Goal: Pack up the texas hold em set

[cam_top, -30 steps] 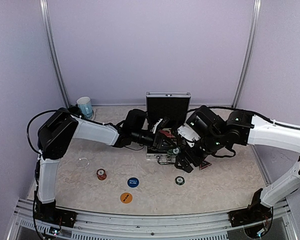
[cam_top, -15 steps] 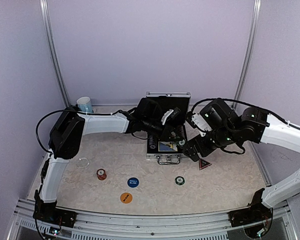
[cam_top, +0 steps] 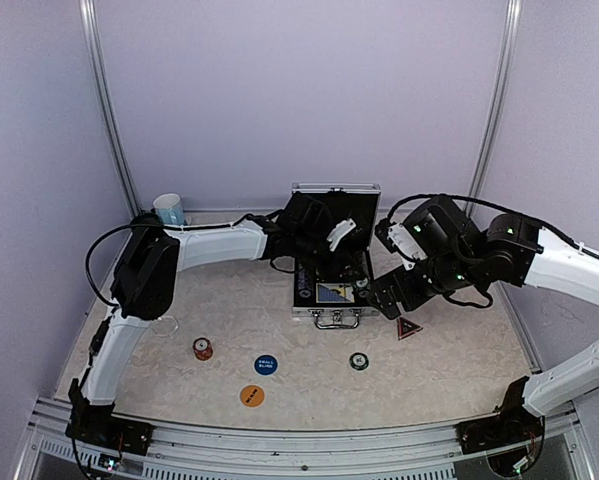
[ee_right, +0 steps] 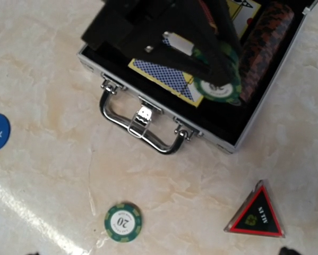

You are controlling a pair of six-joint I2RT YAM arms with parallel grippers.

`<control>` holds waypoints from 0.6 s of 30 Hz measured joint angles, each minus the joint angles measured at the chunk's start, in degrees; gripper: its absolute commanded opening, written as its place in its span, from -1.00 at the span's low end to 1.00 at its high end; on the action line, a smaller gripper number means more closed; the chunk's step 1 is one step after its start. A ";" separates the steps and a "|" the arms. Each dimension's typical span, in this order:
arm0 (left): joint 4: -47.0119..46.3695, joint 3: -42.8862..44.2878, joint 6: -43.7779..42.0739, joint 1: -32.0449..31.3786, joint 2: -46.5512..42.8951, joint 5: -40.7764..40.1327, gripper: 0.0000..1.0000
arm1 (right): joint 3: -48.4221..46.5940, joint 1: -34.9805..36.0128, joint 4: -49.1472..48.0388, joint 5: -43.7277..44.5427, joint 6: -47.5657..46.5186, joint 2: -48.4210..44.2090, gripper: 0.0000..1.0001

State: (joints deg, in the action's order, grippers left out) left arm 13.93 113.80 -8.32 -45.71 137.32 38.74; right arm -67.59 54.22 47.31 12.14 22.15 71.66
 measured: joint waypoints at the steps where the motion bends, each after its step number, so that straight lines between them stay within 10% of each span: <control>1: 0.26 0.68 -1.11 -0.13 0.42 -0.70 -1.00 | 0.02 -0.02 0.00 0.04 0.04 0.00 0.94; 18: 3.39 4.90 -12.55 -6.03 5.07 -16.11 -1.00 | 0.83 -0.02 0.20 0.11 1.33 0.00 0.93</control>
State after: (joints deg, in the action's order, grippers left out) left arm 17.32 118.69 -20.86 -51.75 142.39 22.63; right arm -66.76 54.19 47.51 12.25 23.49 71.66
